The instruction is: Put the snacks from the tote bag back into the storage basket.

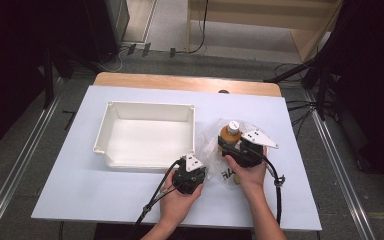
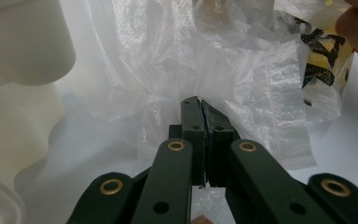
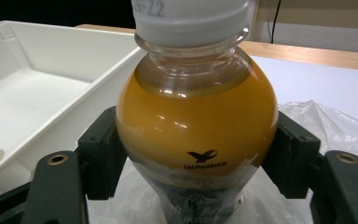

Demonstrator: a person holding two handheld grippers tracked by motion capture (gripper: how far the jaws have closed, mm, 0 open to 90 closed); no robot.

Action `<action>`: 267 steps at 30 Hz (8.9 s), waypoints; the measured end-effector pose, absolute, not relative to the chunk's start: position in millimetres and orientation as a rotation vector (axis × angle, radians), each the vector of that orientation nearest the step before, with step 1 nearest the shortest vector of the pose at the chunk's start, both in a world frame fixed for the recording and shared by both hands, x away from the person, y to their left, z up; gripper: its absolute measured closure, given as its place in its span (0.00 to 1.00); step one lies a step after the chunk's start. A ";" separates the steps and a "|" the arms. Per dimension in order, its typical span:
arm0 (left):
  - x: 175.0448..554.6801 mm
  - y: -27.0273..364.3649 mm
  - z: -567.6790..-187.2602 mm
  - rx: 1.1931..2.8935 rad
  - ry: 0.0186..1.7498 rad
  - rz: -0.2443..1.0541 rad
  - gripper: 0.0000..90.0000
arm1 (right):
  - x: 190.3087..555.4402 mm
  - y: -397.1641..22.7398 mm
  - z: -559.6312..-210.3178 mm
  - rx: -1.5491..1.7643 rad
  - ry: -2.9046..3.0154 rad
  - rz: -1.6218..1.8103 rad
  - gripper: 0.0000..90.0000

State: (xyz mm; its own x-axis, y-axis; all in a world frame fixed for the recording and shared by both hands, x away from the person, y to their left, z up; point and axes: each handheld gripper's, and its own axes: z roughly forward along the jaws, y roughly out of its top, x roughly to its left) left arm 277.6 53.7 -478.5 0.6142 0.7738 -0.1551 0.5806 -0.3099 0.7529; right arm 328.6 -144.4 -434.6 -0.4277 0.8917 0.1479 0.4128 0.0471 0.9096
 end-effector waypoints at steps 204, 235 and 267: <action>241.7 232.9 -455.5 1.756 0.916 0.511 0.03 | 340.8 -22.4 -354.8 1.142 1.931 1.484 0.35; 242.0 233.4 -455.5 1.756 0.916 0.510 0.03 | 343.9 -20.3 -375.8 1.169 1.956 1.467 0.35; 242.0 233.7 -455.5 1.751 0.918 0.506 0.03 | 349.1 -16.0 -398.9 1.205 1.989 1.415 0.35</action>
